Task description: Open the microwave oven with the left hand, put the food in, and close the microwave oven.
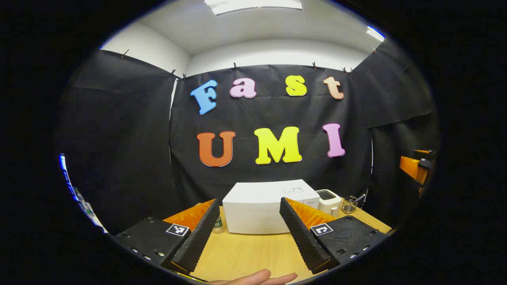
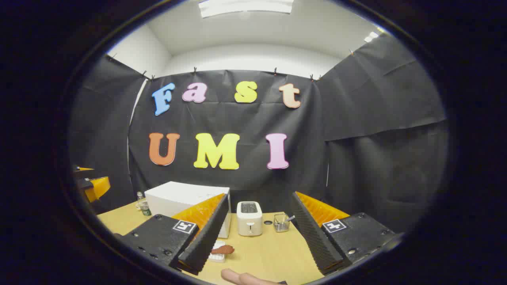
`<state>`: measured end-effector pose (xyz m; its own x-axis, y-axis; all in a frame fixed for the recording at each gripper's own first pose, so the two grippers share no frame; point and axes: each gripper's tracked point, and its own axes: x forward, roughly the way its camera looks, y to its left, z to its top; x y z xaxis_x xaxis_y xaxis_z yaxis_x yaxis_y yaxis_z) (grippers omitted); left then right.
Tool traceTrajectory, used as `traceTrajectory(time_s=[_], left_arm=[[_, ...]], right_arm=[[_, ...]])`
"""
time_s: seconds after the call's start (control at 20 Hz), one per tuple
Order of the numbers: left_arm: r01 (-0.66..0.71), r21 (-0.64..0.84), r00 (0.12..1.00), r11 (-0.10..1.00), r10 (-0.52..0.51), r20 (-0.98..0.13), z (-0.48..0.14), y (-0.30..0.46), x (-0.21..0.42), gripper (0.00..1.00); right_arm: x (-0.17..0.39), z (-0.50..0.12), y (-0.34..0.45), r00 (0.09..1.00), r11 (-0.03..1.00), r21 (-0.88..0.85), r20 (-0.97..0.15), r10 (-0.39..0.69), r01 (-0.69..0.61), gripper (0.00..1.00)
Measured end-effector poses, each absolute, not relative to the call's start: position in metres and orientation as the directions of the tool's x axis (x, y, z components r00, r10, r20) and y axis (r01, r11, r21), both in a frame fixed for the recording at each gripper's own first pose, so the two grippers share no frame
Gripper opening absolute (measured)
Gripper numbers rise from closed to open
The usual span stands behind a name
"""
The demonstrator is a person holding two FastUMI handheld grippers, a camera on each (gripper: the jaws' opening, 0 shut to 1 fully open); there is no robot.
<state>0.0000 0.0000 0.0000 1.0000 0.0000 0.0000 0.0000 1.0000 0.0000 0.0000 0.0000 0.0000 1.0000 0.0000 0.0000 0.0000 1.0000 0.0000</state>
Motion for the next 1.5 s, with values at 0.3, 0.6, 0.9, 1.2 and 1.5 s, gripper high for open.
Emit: traceTrajectory(time_s=[0.3, 0.6, 0.9, 1.2, 1.5], left_arm=[[0.023, 0.003, 1.000, 1.000, -0.023, -0.007, 0.001, -0.007, 0.004, 0.95], [0.034, -0.015, 0.999, 0.999, -0.034, 0.002, 0.000, -0.010, 0.004, 0.95], [0.049, 0.000, 0.999, 0.999, -0.049, 0.004, -0.007, -0.016, 0.009, 0.95], [0.066, -0.074, 0.997, 0.995, -0.068, -0.026, -0.027, -0.030, 0.027, 0.95], [0.080, -0.093, 0.996, 0.992, -0.084, -0.039, -0.056, -0.041, 0.065, 0.94]], right_arm=[[-0.001, -0.001, 0.003, 1.000, 1.000, 0.005, -0.003, 0.010, -0.010, 0.91], [0.004, -0.005, -0.004, 1.000, 1.000, 0.015, -0.002, 0.004, -0.004, 0.91], [0.015, -0.011, -0.014, 1.000, 1.000, 0.014, 0.004, -0.008, 0.008, 0.91], [0.023, -0.025, -0.025, 1.000, 1.000, 0.029, -0.027, -0.008, 0.009, 0.91], [0.033, -0.034, -0.035, 1.000, 0.999, 0.028, -0.020, -0.017, 0.018, 0.91]])
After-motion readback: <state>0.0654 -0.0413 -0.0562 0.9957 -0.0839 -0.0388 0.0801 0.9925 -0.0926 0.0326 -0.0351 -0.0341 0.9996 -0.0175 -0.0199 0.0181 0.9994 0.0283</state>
